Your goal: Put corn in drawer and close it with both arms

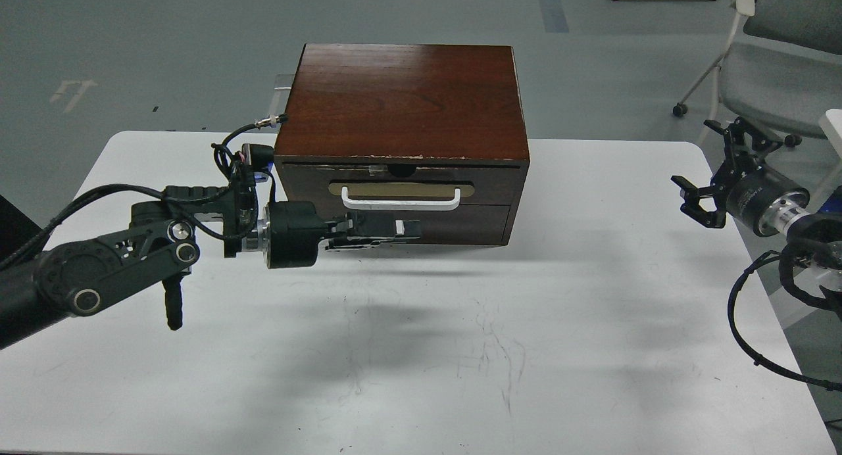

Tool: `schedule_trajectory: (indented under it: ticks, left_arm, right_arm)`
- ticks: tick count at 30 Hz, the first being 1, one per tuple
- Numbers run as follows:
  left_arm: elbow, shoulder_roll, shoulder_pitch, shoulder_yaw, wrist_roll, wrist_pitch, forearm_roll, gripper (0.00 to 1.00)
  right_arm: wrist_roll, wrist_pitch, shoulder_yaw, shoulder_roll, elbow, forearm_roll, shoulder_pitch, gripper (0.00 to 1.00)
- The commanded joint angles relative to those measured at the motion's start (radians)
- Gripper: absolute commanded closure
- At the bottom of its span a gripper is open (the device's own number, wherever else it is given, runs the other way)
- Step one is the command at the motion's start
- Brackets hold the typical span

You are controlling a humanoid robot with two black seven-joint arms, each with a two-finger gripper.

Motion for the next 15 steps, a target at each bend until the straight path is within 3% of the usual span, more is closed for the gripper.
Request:
schedule_trajectory:
  ticks: [1, 3, 6, 10, 14, 15]
  left_arm:
    - [-0.094, 0.06, 0.008, -0.011, 0.0, 0.0, -0.004, 0.51]
    - [-0.094, 0.072, 0.008, -0.035, 0.0, 0.0, -0.019, 0.49]
    - [-0.084, 0.112, 0.008, -0.113, 0.0, 0.0, -0.067, 0.31]
    - [-0.066, 0.176, 0.01, -0.186, 0.0, 0.0, -0.153, 0.2]
    - [-0.022, 0.25, 0.01, -0.213, 0.0, 0.0, -0.306, 0.1]
    - [0.038, 0.283, 0.01, -0.215, 0.0, 0.0, -0.423, 0.04]
  right_arm:
    - [0.001, -0.001, 0.002, 0.0, 0.0, 0.0, 0.0, 0.0]
    - [0.001, -0.001, 0.002, 0.0, 0.001, 0.0, 0.0, 0.0]
    - [0.001, -0.001, 0.002, 0.0, 0.006, 0.0, 0.0, 0.0]
    - [0.001, -0.001, 0.002, 0.0, 0.006, 0.0, 0.002, 0.0]
    - [-0.001, 0.001, 0.002, 0.002, 0.009, 0.0, 0.005, 0.0]
    - [0.001, 0.001, 0.003, 0.002, 0.012, 0.0, 0.009, 0.0]
